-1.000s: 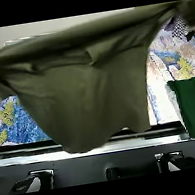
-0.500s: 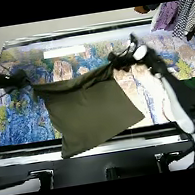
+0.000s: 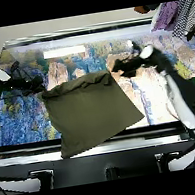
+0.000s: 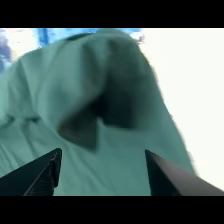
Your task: Fold the clothes and pants, and hang the long-sleeved shirts on hangers.
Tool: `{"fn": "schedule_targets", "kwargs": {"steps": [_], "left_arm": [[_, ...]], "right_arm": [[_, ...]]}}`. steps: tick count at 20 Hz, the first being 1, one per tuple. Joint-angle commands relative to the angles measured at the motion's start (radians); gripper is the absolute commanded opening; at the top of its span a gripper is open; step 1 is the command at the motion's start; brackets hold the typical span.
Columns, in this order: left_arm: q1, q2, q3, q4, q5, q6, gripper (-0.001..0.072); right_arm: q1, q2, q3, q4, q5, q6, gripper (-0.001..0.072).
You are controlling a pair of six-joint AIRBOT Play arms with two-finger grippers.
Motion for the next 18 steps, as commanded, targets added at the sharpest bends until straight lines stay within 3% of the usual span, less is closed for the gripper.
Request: {"fn": "schedule_targets", "kwargs": {"steps": [1,5,11,16,18], "left_arm": [[-0.002,0.017,0.001,0.000,-0.004,0.000,0.0015],[-0.003,0.024,0.001,0.000,-0.012,0.000,0.0015],[-0.005,0.024,0.000,0.000,-0.019,0.000,0.0015],[-0.005,0.024,0.000,0.000,-0.033,0.000,0.0015],[-0.005,0.024,0.000,0.000,-0.034,0.000,0.0016]], "right_arm": [[-0.196,0.117,-0.009,-0.109,0.331,-0.164,0.0549],[-0.371,0.248,-0.221,-0.113,0.454,-0.279,0.0546],[-0.371,0.331,-0.669,-0.049,0.317,-0.351,0.0546],[-0.303,0.331,-0.773,-0.027,0.196,-0.371,0.0543],[-0.262,0.330,-0.775,-0.030,0.168,-0.368,0.0472]]}}
